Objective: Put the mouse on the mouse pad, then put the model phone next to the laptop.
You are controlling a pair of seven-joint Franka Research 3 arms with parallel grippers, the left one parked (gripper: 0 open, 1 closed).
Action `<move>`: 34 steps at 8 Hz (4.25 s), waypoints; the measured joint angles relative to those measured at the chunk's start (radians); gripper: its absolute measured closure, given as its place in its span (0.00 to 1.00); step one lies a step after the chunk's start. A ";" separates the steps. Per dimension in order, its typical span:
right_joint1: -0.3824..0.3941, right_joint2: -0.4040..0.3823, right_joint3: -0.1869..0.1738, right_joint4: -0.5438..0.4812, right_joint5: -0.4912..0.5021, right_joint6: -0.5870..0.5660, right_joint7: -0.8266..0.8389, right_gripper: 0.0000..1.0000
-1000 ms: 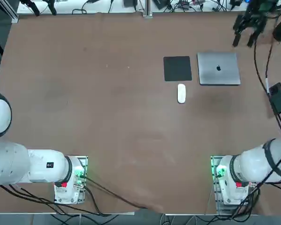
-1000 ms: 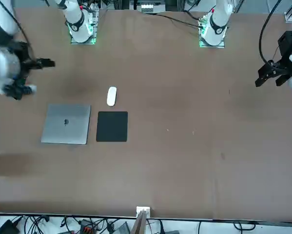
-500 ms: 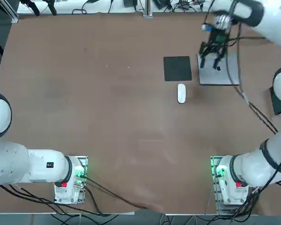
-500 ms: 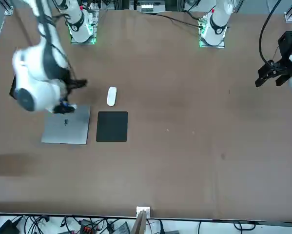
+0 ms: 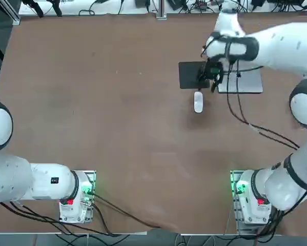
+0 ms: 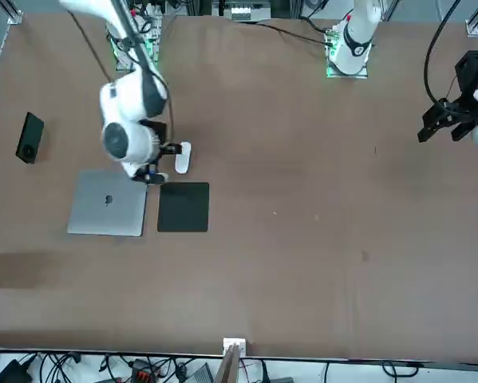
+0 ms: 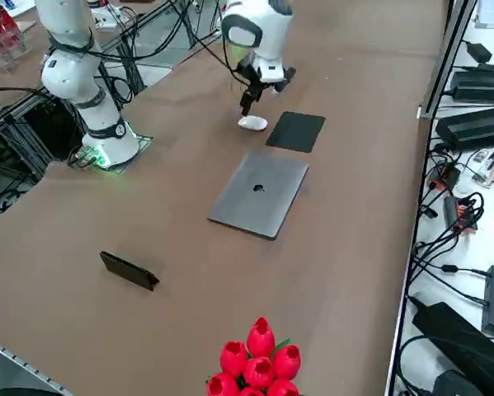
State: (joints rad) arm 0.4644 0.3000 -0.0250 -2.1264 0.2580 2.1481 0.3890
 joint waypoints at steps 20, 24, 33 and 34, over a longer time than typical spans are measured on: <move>0.101 0.026 -0.003 -0.191 0.001 0.425 0.073 0.00; 0.101 0.027 -0.003 -0.191 0.001 0.447 0.078 0.00; 0.120 0.046 -0.004 -0.186 0.005 0.465 0.172 0.21; 0.120 0.036 -0.006 -0.171 0.005 0.465 0.204 0.21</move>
State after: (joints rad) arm 0.5846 0.3359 -0.0306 -2.2976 0.2630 2.6128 0.5933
